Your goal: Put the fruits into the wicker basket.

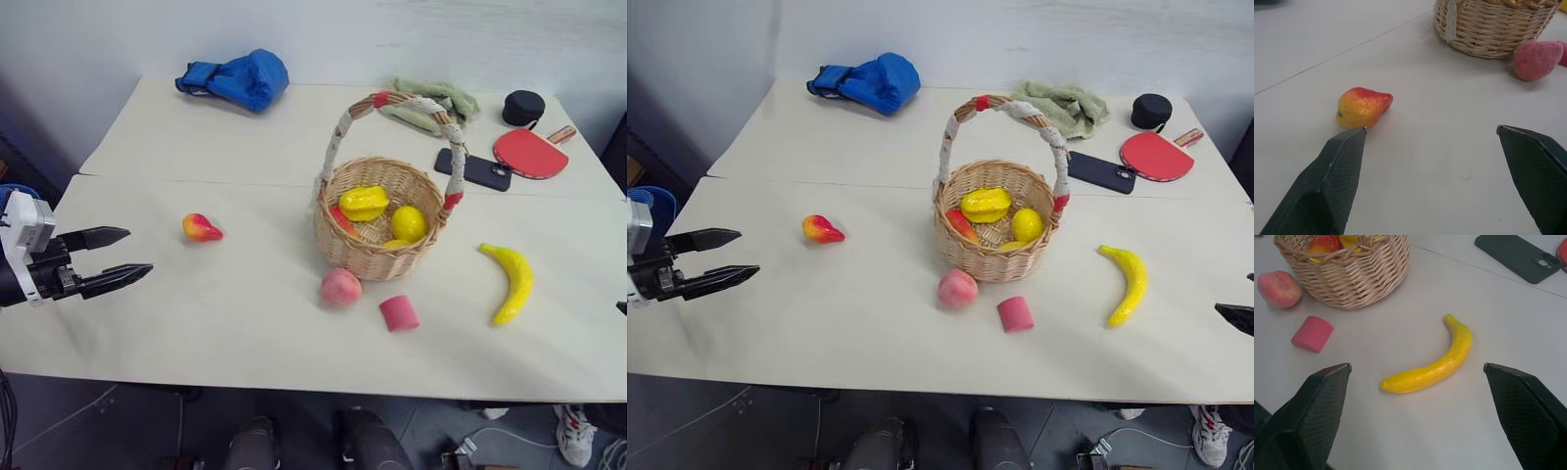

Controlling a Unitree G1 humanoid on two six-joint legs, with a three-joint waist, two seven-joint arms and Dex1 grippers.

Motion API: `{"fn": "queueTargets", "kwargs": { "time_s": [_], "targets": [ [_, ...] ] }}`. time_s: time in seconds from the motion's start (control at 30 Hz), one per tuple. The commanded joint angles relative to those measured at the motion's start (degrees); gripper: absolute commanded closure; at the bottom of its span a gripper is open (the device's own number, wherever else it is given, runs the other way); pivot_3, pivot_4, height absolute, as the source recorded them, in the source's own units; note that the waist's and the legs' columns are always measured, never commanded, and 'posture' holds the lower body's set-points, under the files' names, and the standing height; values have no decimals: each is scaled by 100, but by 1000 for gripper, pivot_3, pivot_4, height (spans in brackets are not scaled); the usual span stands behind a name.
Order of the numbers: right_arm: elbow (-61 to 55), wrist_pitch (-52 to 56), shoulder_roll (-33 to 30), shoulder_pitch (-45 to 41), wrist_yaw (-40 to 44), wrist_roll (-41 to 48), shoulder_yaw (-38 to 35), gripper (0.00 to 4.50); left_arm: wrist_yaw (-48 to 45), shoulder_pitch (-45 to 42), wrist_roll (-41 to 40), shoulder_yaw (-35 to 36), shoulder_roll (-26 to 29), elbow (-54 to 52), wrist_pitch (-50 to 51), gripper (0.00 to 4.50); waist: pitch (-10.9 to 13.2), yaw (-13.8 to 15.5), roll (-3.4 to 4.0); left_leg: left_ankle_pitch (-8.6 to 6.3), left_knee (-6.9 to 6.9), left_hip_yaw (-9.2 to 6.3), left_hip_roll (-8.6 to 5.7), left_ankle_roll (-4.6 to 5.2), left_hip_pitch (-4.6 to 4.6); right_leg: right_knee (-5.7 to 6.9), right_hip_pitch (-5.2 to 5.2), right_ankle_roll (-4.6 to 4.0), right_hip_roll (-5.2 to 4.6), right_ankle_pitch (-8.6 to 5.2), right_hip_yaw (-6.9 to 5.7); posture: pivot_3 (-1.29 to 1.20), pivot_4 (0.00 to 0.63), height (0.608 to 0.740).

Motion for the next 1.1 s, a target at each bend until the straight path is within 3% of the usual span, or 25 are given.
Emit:
{"fn": "queueTargets", "kwargs": {
  "time_s": [0.03, 0.87, 1.1],
  "targets": [
    [-129, 74, 67, 48, 136, -8, -114, 0, -9, -34, 34, 96, 34, -105, -97, 24, 0, -8, 0, 1, 1, 1, 0, 1, 2, 1, 2, 0, 0, 0, 1, 0, 150, 740],
    [-398, 12, 216, -2, 42, -251, -149, 0, 19, -300, 110, -226, -37, -108, -69, 24, 0, -11, 0, 6, 9, 1, -2, 0, 5, 14, 3, 1, 1, 1, 1, 0, 150, 740],
    [-1980, 781, 172, -777, -448, 750, 719, 0, -421, -890, -575, -1023, -121, -1261, 608, 24, 0, -34, -4, 9, 36, 0, 0, -1, 6, 47, 4, 3, 3, 2, 3, 0, 150, 740]
  ]
}}
